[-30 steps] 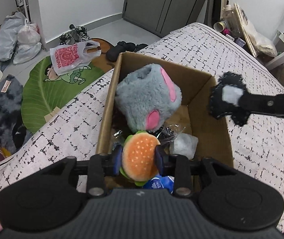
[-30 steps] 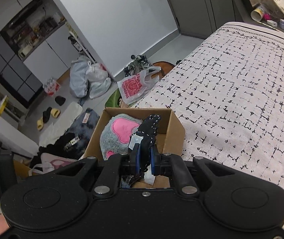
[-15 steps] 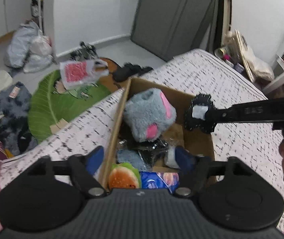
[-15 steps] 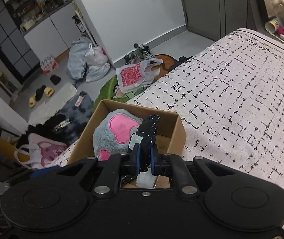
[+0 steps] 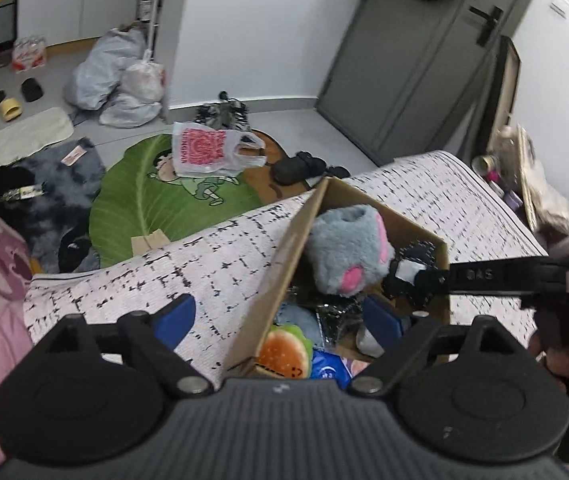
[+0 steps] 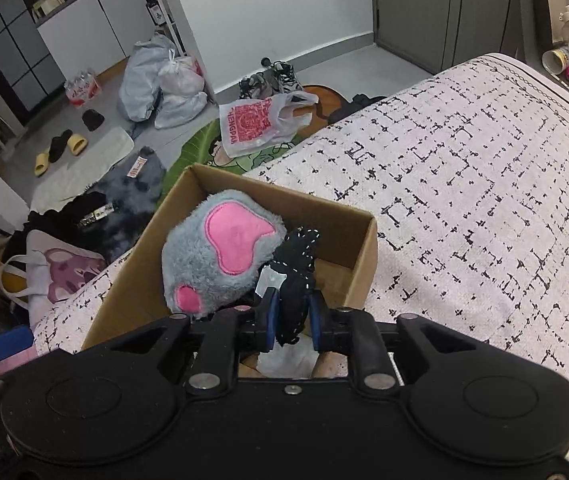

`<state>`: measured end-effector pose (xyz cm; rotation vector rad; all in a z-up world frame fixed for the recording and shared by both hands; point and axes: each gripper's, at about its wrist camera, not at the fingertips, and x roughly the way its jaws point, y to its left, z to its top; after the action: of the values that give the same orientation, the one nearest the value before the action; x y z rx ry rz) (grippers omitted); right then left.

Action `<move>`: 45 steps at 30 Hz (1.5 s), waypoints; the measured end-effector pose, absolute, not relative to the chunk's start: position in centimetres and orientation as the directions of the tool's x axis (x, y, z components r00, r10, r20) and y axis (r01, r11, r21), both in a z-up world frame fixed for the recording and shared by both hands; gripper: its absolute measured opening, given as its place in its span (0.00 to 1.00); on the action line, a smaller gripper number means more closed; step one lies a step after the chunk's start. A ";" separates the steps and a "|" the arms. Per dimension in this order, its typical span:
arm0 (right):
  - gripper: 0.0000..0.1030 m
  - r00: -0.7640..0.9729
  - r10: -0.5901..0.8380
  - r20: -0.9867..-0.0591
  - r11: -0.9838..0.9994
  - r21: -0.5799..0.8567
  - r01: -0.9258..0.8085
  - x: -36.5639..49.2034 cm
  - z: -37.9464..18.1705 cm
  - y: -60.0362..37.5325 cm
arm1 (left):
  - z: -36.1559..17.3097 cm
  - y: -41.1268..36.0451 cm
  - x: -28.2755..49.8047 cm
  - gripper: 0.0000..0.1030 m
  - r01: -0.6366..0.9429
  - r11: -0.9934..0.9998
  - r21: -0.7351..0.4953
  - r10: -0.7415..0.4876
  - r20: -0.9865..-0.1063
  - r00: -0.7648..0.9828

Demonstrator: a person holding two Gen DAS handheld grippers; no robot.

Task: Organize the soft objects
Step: 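Carry the burger plush with the left tool while the right tool carries the black plush into the box, then withdraw both open tools up and away from the box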

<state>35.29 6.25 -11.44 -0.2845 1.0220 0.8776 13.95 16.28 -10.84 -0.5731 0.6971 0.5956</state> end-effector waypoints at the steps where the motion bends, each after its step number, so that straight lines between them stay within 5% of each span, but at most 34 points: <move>1: 0.31 0.226 0.509 -0.831 0.639 0.189 -0.745 35.3 -11.2 6.0 | -10.9 16.3 13.9 0.87 -0.672 0.686 -0.278 0.311 -0.723 0.617; 5: 0.49 0.240 0.537 -0.809 0.647 0.213 -0.732 35.1 -9.9 4.7 | -10.8 16.0 13.6 0.88 -0.672 0.690 -0.268 0.336 -0.704 0.626; 10: 0.57 0.248 0.583 -0.773 0.661 0.274 -0.699 34.8 -7.9 2.0 | -9.8 15.4 13.1 0.93 -0.662 0.693 -0.286 0.361 -0.657 0.662; 20: 0.95 0.278 0.655 -0.703 0.644 0.327 -0.691 32.6 -4.6 -3.5 | -6.5 13.4 12.0 0.93 -0.620 0.722 -0.307 0.362 -0.595 0.717; 45: 1.00 0.470 0.648 -0.600 0.744 0.366 -0.559 26.1 -2.2 -19.4 | -0.8 4.8 9.2 0.94 -0.430 0.888 -0.161 0.265 -0.587 0.765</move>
<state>26.10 -19.43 -2.24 0.1246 0.7884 0.7417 9.16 4.83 -0.83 -0.2959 0.5883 0.3836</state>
